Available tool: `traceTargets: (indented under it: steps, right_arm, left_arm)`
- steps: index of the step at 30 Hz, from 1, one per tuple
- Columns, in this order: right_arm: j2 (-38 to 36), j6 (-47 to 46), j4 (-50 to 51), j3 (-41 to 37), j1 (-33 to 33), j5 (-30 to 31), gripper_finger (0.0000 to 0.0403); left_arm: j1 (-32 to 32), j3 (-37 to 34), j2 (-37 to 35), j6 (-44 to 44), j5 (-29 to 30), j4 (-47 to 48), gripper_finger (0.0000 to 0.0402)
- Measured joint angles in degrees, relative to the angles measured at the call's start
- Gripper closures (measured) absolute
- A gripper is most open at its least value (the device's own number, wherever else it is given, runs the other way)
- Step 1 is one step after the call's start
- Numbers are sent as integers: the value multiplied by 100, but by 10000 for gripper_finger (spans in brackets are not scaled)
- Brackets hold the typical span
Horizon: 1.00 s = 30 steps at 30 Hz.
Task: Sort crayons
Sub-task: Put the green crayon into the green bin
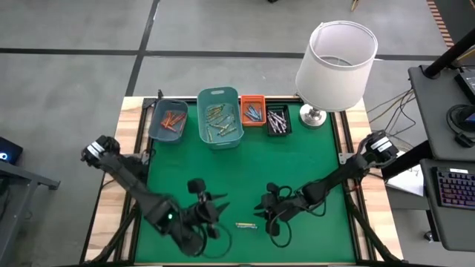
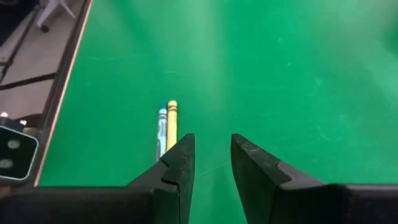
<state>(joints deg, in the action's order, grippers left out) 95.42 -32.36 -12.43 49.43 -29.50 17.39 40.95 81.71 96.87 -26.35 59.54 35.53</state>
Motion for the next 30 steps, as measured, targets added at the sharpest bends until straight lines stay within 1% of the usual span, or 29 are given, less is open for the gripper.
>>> traceTargets:
  steps: [5, 8, 12, 18, 22, 26, 30]
  right_arm:
    - [289, -80, 8, 313, -127, -46, 308]
    - [492, -38, 91, 614, -214, -51, 309]
    - [747, -59, 1003, 1167, -300, -46, 314]
    - [1240, -102, 2520, 2167, -391, 12, 323]
    - [1563, -104, 3278, 2738, -395, 59, 326]
    - [1820, -70, 3662, 3111, -385, 78, 320]
    - [1969, -48, 3776, 3309, -385, 108, 305]
  left_arm:
    - [280, -1, 365, -275, 71, -26, 295]
    - [302, -2, 566, -285, -94, -45, 295]
    - [313, -2, 772, -279, -478, -2, 295]
    - [471, -20, 886, -283, -650, 7, 301]
    - [649, -138, 879, -321, -604, 0, 315]
    - [792, -340, 820, -426, -442, -150, 324]
    - [874, -530, 807, -491, -292, -250, 325]
